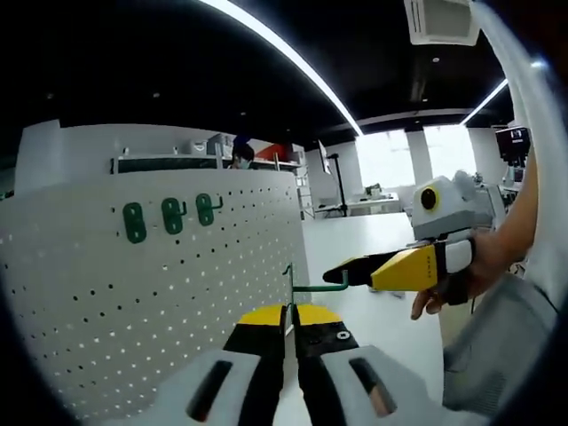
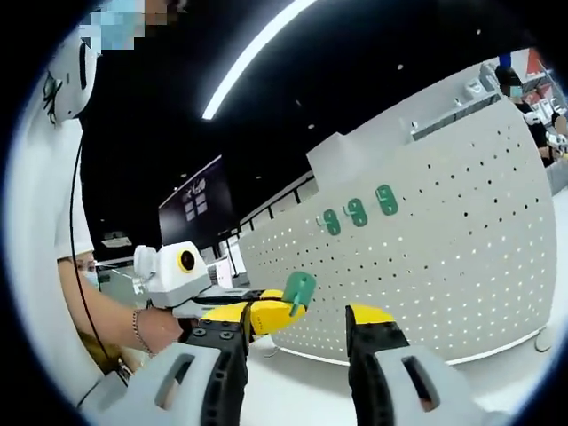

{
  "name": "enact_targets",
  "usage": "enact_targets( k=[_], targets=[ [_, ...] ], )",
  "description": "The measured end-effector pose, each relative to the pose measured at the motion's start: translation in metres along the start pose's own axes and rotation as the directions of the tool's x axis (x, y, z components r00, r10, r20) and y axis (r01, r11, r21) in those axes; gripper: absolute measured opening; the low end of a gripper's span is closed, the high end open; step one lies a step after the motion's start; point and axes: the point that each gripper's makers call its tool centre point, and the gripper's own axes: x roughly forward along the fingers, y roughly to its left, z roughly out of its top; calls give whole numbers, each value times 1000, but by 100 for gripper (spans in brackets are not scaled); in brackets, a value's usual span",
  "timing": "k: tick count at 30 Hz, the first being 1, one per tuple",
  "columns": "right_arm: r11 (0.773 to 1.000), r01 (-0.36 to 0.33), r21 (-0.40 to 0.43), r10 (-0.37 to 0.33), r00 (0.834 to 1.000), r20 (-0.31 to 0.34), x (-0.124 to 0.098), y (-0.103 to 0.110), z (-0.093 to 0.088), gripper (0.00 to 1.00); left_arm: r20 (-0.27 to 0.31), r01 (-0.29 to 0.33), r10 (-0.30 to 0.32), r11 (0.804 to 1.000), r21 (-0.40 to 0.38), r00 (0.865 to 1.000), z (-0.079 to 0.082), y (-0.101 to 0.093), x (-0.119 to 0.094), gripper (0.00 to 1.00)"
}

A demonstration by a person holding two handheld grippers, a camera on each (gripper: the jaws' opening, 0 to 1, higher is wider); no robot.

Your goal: Insert the hook assembly into the mounting plate slot until the hook locks in place.

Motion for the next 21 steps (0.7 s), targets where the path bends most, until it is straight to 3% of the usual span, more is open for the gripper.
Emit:
enact_targets(
  k=[4, 21],
  targets=[
    [999, -14, 42, 13, 1000, 3, 5, 4, -2, 37, 3, -4, 4, 1000, -4, 1000, 0, 0, -1, 3],
    [996, -24, 87, 23, 1000, 9, 21, 6, -3, 22, 9, -14, 14, 1000, -10, 1000, 1, 0, -4, 3]
  ],
)
